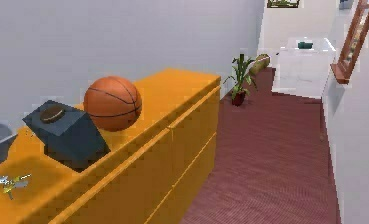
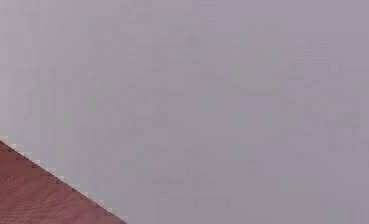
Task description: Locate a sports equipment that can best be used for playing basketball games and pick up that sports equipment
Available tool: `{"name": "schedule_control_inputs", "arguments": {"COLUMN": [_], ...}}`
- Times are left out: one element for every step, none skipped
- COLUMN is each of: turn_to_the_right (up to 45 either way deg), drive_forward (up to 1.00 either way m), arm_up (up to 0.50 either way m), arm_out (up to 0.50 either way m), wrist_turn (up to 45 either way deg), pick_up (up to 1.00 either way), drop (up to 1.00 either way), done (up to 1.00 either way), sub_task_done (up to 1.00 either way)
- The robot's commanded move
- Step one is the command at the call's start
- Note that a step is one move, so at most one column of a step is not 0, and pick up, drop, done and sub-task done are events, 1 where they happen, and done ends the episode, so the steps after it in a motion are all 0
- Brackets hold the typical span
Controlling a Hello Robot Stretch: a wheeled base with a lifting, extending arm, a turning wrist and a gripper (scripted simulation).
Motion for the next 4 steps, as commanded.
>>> {"name": "schedule_control_inputs", "arguments": {"turn_to_the_right": [6.0,0.0,-45.0,-45.0], "drive_forward": [0.00,0.80,0.00,0.00], "arm_up": [0.00,0.00,0.00,0.00], "arm_out": [0.00,0.00,0.00,0.00], "wrist_turn": [0.0,0.0,0.0,0.0], "pick_up": [0.00,0.00,0.00,0.00], "drop": [0.00,0.00,0.00,0.00], "done": [0.00,0.00,0.00,0.00], "sub_task_done": [0.00,0.00,0.00,0.00]}}
